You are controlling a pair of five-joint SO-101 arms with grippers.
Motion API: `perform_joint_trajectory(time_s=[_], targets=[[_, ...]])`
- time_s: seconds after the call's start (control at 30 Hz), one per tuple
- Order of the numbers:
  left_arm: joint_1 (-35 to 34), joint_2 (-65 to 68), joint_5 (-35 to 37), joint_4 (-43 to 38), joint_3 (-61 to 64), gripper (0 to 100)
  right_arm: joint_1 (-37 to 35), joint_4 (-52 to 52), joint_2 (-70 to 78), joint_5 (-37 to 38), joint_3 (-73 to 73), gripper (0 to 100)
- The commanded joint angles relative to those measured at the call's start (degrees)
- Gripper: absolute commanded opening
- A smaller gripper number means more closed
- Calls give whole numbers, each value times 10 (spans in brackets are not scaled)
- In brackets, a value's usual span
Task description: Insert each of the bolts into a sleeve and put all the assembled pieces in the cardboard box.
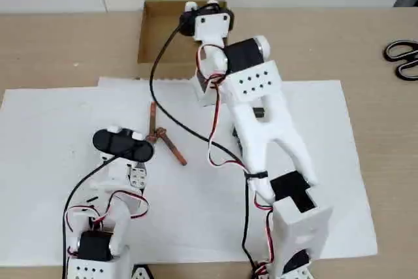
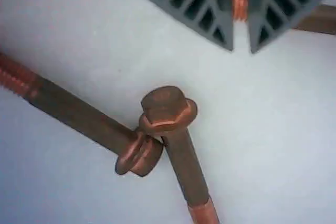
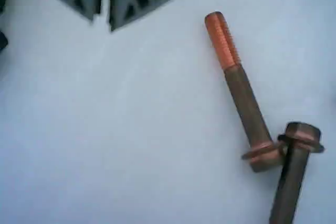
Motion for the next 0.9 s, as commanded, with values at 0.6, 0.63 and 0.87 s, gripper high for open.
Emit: perform_joint_trajectory(time_s=[0.6,0.63,0.87], targets=[[-18,-5,-4,-4,-2,6,52,3,36,-62,104,117],[-18,-5,-4,-4,-2,6,52,3,38,-62,105,117],[-18,-5,-4,-3,-2,6,55,-10,107,-63,107,118]])
